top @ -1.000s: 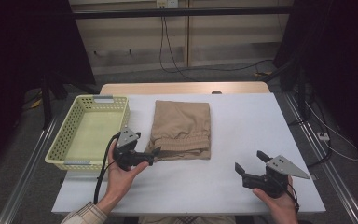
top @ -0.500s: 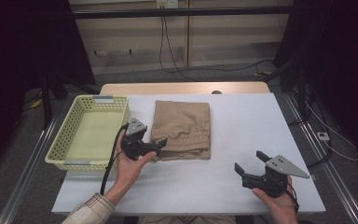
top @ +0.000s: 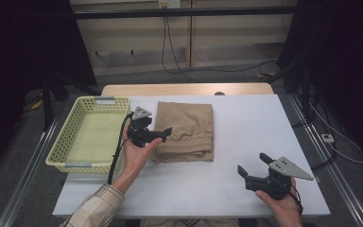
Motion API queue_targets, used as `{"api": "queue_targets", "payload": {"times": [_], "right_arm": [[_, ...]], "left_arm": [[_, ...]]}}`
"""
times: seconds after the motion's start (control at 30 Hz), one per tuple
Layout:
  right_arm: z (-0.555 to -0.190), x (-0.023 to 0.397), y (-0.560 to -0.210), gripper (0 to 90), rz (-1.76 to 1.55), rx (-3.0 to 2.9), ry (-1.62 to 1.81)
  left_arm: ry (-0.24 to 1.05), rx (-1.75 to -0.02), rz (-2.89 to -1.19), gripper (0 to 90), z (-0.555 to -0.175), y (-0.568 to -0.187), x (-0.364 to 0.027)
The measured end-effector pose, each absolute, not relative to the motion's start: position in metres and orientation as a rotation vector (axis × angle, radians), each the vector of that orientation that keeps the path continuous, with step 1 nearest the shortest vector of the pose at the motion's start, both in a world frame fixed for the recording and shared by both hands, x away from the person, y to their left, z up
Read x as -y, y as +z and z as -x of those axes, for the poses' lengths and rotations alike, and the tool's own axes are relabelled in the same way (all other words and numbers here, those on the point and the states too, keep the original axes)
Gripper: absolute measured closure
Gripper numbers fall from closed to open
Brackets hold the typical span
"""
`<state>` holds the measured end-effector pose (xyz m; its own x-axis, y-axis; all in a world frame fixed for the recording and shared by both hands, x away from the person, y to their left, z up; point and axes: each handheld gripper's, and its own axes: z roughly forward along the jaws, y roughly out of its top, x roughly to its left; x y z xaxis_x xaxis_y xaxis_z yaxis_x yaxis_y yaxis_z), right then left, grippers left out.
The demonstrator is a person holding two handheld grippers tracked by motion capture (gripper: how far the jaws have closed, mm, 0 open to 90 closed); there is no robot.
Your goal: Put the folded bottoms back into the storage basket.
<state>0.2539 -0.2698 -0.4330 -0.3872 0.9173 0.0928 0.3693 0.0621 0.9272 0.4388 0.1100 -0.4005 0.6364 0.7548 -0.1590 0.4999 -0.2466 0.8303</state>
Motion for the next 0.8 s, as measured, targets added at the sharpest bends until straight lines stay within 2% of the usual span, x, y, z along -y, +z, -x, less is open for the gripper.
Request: {"api": "queue_targets", "payload": {"times": [0.17, 0.57, 0.8], "right_arm": [[-0.254, 0.269, -0.433, 7.4, -1.281, -1.807, 1.317], [-0.255, 0.269, -0.434, 7.6, -1.275, -1.817, 1.311], [-0.254, 0.269, -0.434, 7.7, -1.276, -1.824, 1.312]], "left_arm": [[0.309, -1.015, -1.930, 7.7, -0.457, -0.403, -0.103], [0.331, -1.123, -1.942, 10.2, -0.489, -0.418, -0.092], [0.238, -1.202, -2.018, 16.6, -0.501, -0.435, -0.094]]}}
